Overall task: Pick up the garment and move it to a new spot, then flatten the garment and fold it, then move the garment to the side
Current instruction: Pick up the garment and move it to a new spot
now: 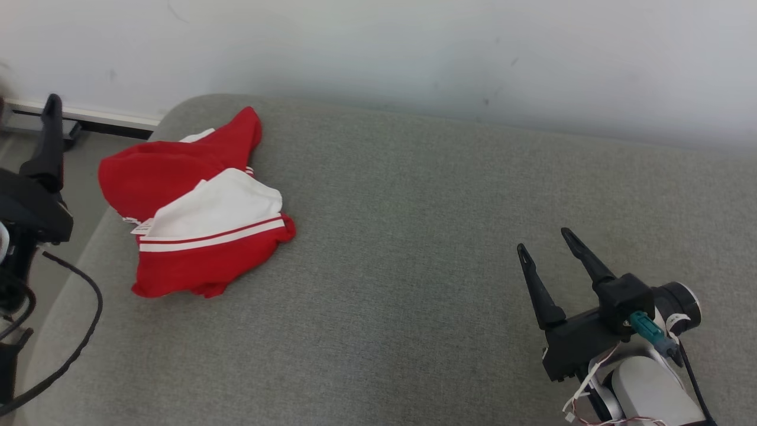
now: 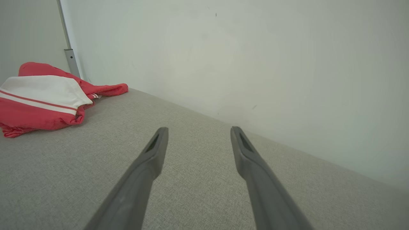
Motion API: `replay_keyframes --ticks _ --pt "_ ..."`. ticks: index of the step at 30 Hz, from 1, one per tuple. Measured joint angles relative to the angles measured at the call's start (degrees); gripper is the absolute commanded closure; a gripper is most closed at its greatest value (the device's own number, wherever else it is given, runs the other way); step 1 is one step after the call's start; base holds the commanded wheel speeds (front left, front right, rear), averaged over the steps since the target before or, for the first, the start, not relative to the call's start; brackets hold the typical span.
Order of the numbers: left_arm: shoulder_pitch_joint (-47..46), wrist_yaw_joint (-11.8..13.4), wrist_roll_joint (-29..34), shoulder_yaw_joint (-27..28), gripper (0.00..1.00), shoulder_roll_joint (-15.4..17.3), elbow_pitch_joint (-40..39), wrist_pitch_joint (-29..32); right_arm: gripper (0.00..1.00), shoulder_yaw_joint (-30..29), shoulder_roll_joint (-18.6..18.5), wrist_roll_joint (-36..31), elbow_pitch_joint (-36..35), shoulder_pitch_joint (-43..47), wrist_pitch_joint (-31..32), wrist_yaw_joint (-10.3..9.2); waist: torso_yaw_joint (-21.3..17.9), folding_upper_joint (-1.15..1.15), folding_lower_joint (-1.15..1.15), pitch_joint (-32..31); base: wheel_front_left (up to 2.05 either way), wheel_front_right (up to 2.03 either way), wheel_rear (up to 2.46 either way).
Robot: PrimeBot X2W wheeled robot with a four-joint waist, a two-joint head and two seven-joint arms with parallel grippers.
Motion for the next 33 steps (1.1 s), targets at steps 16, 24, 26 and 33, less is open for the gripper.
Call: replay_keyframes --ticks 16,24,26,33 --pt "-6.42 0.01 -13.61 -18.04 0.0 9.61 12.9 21.08 0.0 -0.23 -2.0 -2.04 -2.65 -5.6 0.94 -0.02 -8.42 0.0 0.01 9.31 0.0 0.0 0.0" --pt "-9.5 0.01 -16.51 -24.08 0.0 9.39 16.92 28.52 0.0 -0.93 -2.85 -2.04 -2.68 -5.67 0.93 -0.51 -10.2 0.01 0.01 12.59 0.0 0.0 0.0" --pt "-9.53 0.01 -17.03 -25.29 0.0 9.47 17.53 29.61 0.0 -0.88 -2.85 -2.05 -2.61 -6.08 0.93 -0.51 -10.26 0.01 0.01 12.9 0.0 0.0 0.0" --pt "-10.33 0.01 -19.81 -28.93 1.0 9.8 18.04 31.92 0.0 -0.56 -2.78 -2.12 -2.15 -6.9 0.92 -0.51 -9.89 0.0 0.0 12.94 0.0 0.0 0.0"
